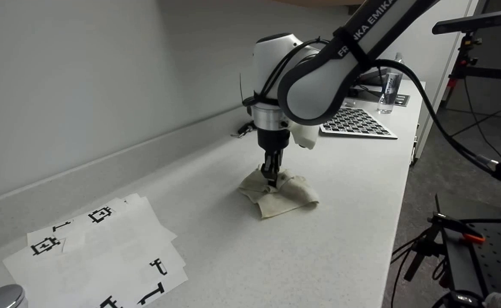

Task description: Use the towel to wipe the counter

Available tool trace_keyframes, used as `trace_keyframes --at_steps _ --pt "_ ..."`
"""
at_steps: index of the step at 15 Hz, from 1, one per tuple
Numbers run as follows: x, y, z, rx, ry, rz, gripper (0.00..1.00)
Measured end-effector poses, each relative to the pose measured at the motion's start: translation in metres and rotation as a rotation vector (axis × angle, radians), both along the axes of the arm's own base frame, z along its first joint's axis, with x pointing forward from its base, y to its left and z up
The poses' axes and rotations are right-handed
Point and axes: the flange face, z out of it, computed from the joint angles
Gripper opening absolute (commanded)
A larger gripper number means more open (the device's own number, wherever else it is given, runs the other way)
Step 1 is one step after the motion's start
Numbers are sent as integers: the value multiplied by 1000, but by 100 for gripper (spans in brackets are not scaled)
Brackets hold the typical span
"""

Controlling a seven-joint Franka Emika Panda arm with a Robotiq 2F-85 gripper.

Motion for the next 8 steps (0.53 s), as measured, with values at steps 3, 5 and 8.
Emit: trace_keyframes --at_steps 3,5,8 --pt "9 -45 5 19 -82 -140 2" --pt "13 -66 5 24 -149 -226 2" --pt "14 -71 -5 29 -188 -298 2"
